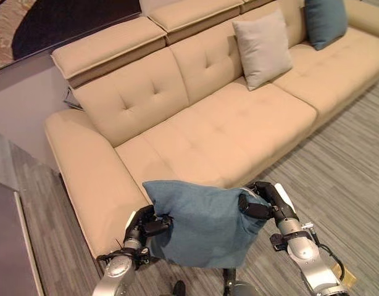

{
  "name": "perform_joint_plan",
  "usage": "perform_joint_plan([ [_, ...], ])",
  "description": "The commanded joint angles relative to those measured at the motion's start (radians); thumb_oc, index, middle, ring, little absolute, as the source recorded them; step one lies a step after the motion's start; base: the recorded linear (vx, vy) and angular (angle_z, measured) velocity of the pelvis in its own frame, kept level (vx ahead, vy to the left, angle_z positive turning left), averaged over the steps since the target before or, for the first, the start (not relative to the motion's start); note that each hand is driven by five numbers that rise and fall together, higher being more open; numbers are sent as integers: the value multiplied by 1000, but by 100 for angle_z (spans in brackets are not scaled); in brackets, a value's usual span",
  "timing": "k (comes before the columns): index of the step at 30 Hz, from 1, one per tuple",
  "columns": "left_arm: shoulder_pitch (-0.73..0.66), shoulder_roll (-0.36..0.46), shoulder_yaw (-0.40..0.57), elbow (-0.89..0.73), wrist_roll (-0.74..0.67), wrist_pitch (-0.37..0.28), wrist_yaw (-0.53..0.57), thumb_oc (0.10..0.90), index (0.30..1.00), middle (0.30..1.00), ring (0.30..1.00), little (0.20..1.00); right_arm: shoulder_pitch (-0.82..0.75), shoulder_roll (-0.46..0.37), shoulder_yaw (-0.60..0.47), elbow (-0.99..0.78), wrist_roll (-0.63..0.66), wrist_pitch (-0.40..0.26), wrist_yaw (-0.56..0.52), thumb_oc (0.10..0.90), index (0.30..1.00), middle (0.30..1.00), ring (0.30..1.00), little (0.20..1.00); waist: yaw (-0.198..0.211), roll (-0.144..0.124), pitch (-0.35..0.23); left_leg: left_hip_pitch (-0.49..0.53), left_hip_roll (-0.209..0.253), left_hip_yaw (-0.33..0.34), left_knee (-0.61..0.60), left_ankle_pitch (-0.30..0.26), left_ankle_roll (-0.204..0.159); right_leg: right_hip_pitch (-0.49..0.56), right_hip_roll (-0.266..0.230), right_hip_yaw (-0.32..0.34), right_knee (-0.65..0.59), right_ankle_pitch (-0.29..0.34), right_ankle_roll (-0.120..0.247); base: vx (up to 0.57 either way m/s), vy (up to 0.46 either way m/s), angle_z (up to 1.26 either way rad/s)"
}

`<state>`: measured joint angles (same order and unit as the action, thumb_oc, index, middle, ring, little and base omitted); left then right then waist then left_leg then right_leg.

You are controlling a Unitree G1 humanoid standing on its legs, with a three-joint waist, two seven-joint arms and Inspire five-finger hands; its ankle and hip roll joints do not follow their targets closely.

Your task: Pick up all the scattered cushions and arrange them neatly on the sofa.

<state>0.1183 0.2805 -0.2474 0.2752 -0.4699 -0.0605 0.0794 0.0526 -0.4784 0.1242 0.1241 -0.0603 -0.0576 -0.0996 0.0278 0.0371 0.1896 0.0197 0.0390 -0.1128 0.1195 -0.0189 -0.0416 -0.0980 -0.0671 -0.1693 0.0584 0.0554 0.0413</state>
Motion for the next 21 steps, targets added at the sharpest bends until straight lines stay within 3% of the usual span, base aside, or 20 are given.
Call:
perform_joint_plan([
  [1,-95,9,-40,-148,-25,-124,-52,400,300,300,300,300,-83,8,-21,-124,39,-139,-44,400,300,300,300,300,-2,-70,-62,-99,-15,57,239,-78,-20,74,-16,-1,-58,-53,55,60,-176,63],
  [4,-89,12,-40,-154,-27,-120,-54,400,300,300,300,300,-69,2,-32,-132,38,-133,-45,400,300,300,300,300,-1,-78,-57,-136,-2,90,279,-67,-10,111,-7,-12,-78,-76,37,109,-129,20],
  [7,-97,8,-52,-137,-24,-111,-54,400,300,300,300,300,-63,2,-42,-136,37,-132,-54,400,300,300,300,300,-2,-89,-64,-168,-30,116,208,-100,5,132,-10,-27,-92,-89,40,162,-54,24],
  [9,-106,10,-54,-133,-18,-109,-50,400,300,300,300,300,-64,5,-43,-133,39,-131,-57,400,300,300,300,300,-1,-89,-70,-192,-52,141,132,-73,10,148,-4,-33,-99,-97,45,186,1,18],
  [12,-113,14,-51,-136,-13,-108,-45,400,300,300,300,300,-76,12,-41,-116,35,-124,-74,400,300,300,300,300,19,-76,-71,-256,-67,195,66,13,3,179,25,-28,-98,-123,40,197,28,6],
  [14,-103,16,-42,-144,-20,-115,-44,400,300,300,300,300,-76,18,-37,-119,34,-120,-68,400,300,300,300,300,27,-75,-76,-238,-63,198,36,10,4,189,30,-17,-94,-135,42,236,67,-16],
  [15,-87,22,-36,-150,-18,-107,-50,400,300,300,300,300,-66,34,-32,-126,25,-121,-57,400,300,300,300,300,33,-79,-93,-204,-83,159,19,3,21,198,26,-12,-50,-158,46,223,66,-25],
  [18,-83,29,-31,-149,-10,-105,-46,400,300,300,300,300,-64,42,-27,-127,19,-120,-49,400,300,300,300,300,38,-83,-104,-168,-87,165,6,-17,41,202,13,-1,-6,-179,49,220,97,-19],
  [21,-78,37,-20,-152,-6,-103,-49,400,300,300,300,300,-66,52,-21,-122,8,-118,-36,400,300,300,300,300,47,-83,-112,-124,-95,167,0,-47,69,175,-10,3,111,-179,78,172,118,-22],
])
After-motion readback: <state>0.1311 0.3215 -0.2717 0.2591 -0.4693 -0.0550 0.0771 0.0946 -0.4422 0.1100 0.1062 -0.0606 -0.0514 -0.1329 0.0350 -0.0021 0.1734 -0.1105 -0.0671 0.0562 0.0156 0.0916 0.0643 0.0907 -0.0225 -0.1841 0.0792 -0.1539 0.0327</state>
